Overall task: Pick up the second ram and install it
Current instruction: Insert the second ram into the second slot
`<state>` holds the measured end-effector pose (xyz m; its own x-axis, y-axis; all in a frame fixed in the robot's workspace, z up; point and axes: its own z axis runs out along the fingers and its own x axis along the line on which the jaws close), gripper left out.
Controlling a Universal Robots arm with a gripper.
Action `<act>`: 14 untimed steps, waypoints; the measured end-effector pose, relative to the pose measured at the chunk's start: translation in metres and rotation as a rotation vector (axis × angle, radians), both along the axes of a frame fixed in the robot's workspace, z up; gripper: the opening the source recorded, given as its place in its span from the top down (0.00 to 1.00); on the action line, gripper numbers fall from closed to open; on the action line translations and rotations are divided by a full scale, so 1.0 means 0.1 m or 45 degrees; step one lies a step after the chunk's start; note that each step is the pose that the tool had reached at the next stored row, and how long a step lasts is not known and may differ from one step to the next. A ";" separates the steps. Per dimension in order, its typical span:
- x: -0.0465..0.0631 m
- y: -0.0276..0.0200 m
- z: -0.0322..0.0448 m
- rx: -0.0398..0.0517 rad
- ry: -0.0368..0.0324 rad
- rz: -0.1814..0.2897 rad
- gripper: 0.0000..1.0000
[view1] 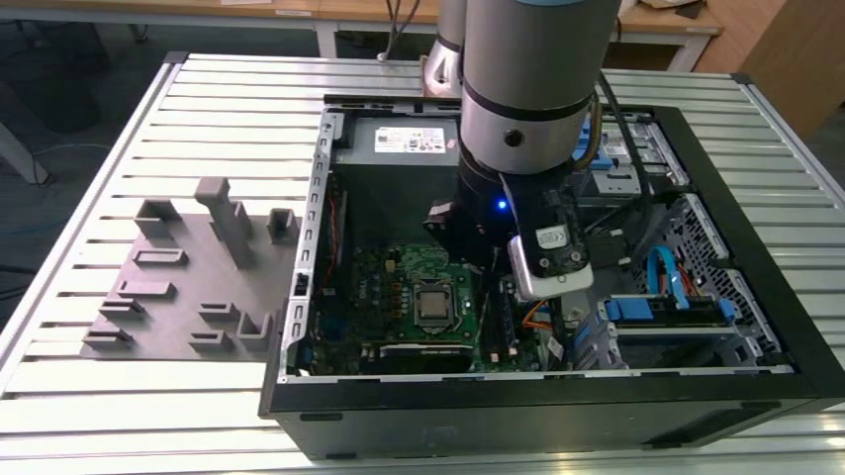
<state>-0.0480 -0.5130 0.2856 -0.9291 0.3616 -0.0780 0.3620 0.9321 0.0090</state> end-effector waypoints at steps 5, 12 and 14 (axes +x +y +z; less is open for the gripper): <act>0.00 0.000 0.000 0.000 0.0001 0.046 0.90; 0.00 0.000 0.000 0.000 0.0000 0.055 0.90; 0.00 0.000 0.000 0.000 0.0001 0.057 0.90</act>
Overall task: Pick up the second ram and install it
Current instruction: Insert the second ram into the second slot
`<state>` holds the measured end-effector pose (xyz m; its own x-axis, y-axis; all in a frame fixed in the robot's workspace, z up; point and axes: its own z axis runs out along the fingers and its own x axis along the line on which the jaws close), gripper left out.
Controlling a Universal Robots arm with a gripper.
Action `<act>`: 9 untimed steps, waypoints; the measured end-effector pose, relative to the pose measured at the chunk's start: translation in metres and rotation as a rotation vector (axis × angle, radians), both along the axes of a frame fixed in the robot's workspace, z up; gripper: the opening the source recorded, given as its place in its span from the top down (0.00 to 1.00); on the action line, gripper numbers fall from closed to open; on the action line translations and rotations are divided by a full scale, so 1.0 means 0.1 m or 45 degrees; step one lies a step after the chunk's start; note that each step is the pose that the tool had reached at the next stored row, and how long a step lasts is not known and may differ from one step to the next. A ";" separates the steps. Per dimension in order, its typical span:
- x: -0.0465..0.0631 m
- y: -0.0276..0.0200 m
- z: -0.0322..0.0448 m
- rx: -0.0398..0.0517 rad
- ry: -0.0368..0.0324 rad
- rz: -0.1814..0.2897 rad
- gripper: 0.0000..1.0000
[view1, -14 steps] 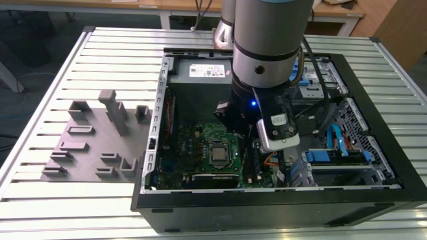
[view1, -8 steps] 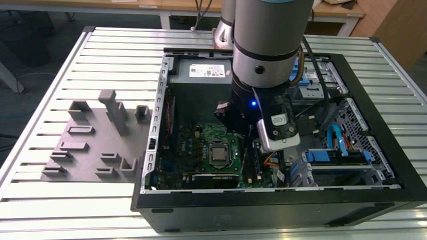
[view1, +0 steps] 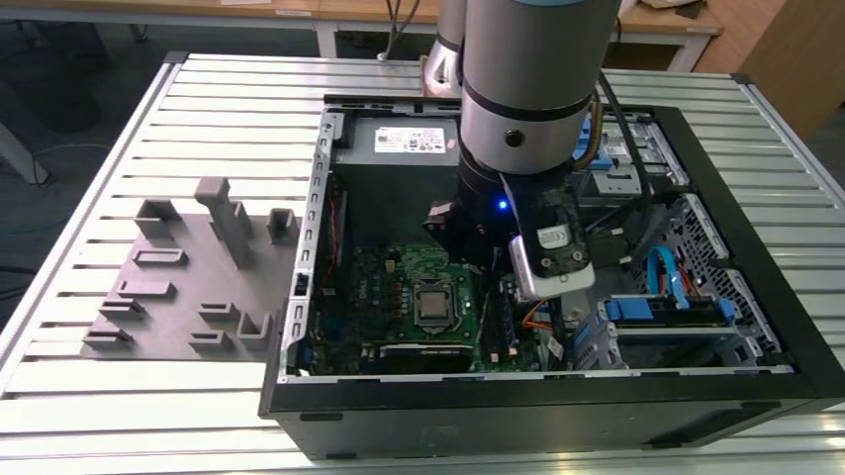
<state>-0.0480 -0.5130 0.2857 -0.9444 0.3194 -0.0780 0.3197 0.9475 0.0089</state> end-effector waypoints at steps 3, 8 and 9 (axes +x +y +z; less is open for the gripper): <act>0.00 0.000 0.000 0.000 0.0000 0.004 0.90; 0.00 0.000 0.000 0.000 0.0000 0.011 0.90; 0.00 0.000 0.000 0.000 0.0000 0.019 0.90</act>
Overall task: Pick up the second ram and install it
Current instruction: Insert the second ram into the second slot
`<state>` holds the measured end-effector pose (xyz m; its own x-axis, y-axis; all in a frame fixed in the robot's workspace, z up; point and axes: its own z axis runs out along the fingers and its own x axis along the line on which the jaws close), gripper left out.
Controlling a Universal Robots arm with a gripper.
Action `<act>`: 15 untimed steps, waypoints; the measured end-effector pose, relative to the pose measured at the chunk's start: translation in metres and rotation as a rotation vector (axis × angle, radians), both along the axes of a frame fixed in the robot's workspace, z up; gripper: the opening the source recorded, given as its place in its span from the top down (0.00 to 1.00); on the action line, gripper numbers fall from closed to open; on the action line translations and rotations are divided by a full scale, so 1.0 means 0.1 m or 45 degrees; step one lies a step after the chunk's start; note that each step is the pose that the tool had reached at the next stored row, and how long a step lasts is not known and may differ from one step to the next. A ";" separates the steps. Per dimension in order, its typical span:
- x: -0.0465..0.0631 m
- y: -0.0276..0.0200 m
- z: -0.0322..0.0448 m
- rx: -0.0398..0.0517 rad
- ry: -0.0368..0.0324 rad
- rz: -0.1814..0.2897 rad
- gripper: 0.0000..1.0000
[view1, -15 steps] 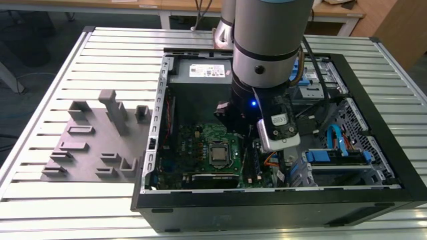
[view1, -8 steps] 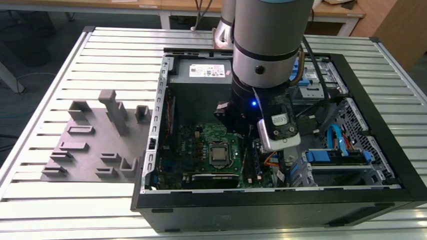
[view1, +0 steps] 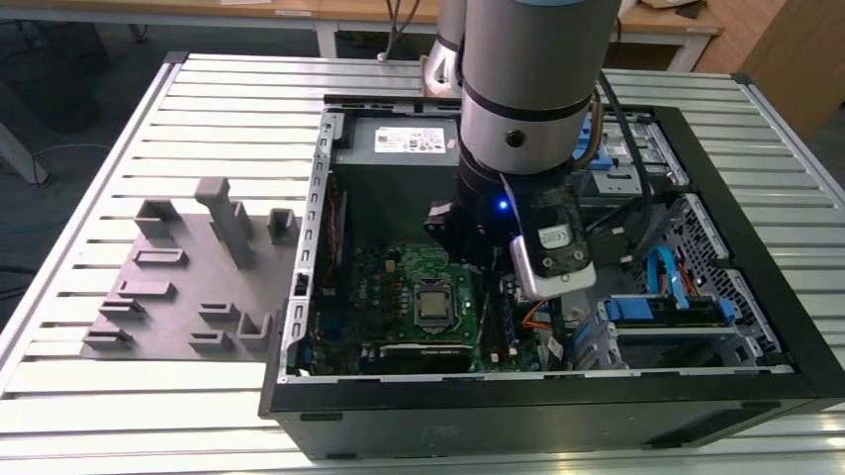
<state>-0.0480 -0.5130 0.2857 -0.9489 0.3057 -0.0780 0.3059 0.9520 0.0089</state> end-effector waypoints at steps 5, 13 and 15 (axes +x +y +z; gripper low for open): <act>0.00 0.000 -0.004 0.000 0.0000 0.114 0.90; 0.00 0.000 -0.012 0.000 0.0000 0.299 0.90; 0.00 0.000 -0.015 0.000 -0.0001 0.346 0.90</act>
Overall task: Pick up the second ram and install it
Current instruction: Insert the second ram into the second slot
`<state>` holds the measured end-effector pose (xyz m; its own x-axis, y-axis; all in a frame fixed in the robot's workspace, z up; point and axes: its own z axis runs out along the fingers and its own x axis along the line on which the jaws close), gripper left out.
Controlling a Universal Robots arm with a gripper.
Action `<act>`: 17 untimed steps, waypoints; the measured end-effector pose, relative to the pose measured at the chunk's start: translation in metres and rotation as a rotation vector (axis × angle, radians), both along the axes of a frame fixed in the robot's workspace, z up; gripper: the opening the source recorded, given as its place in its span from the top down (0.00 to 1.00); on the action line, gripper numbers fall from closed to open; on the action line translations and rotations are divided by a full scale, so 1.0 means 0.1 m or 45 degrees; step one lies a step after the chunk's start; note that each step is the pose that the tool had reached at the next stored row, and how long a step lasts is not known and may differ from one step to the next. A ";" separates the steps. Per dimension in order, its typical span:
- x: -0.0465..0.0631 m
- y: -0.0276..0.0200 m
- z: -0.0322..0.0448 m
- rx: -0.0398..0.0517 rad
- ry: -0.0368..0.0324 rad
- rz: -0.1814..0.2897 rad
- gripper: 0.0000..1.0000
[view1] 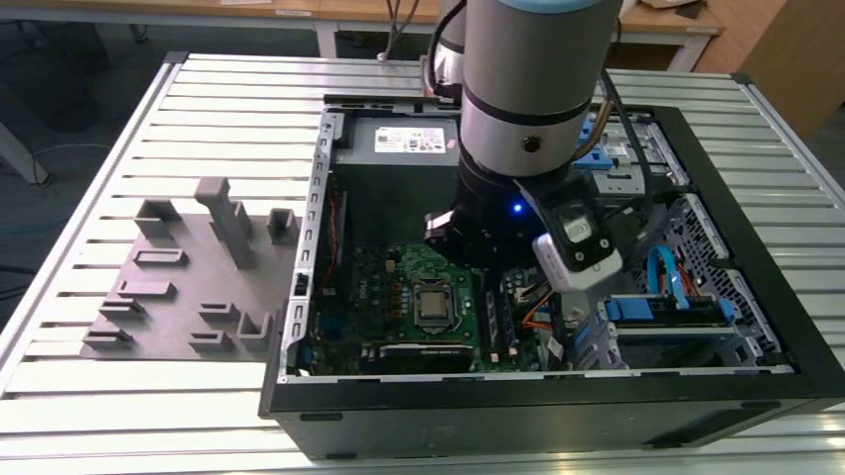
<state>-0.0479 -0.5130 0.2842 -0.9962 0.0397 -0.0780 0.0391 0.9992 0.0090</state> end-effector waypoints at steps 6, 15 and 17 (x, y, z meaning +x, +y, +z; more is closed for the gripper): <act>0.00 0.000 -0.014 0.000 -0.0001 0.047 0.90; 0.04 0.005 -0.142 0.003 0.0064 0.015 0.90; 0.04 0.005 -0.170 0.003 0.0067 0.006 0.90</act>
<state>-0.0435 -0.5125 0.2672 -0.9967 0.0349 -0.0727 0.0341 0.9994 0.0115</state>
